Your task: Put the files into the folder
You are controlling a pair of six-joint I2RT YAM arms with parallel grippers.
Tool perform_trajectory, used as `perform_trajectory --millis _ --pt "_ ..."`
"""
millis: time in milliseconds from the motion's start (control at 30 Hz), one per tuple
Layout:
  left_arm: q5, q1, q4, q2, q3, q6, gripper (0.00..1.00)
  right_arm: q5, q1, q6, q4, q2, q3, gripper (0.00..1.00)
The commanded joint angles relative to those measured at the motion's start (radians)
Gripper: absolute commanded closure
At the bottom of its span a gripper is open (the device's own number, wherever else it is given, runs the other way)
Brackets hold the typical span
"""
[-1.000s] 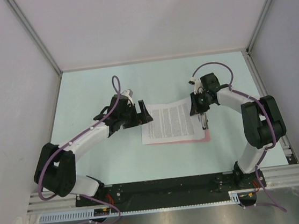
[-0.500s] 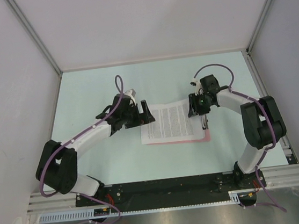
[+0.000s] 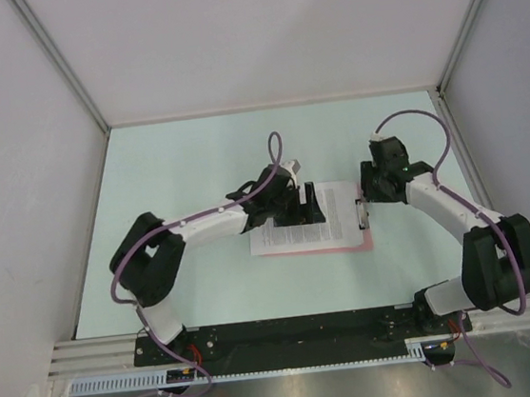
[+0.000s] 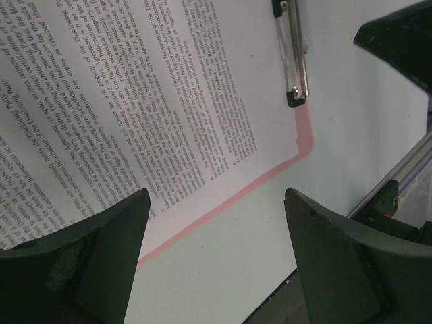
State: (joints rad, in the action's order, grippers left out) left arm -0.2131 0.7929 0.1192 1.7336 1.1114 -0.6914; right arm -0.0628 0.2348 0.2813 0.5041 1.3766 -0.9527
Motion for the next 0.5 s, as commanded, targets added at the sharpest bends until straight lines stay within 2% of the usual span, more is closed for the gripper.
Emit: perform_trajectory --millis 0,33,167,267,300,467 --pt "0.023 0.009 -0.006 0.061 0.08 -0.042 0.14 -0.141 0.09 0.019 -0.024 0.061 0.04 0.43" --pt "0.058 0.009 0.0 0.057 0.074 -0.04 0.14 -0.152 0.101 0.025 -0.019 0.068 0.04 0.36" --pt "0.081 0.008 0.034 0.069 0.085 -0.028 0.13 -0.201 0.13 0.047 -0.004 0.142 0.04 0.35" --pt "0.08 0.008 0.053 0.081 0.096 -0.033 0.13 -0.235 0.147 0.053 -0.034 0.171 0.046 0.39" --pt "0.081 0.008 0.043 0.075 0.084 -0.036 0.13 -0.236 0.149 0.052 -0.044 0.182 0.045 0.43" --pt "0.11 0.008 0.057 0.052 0.071 -0.019 0.13 -0.207 0.149 0.041 -0.105 0.196 0.058 0.49"
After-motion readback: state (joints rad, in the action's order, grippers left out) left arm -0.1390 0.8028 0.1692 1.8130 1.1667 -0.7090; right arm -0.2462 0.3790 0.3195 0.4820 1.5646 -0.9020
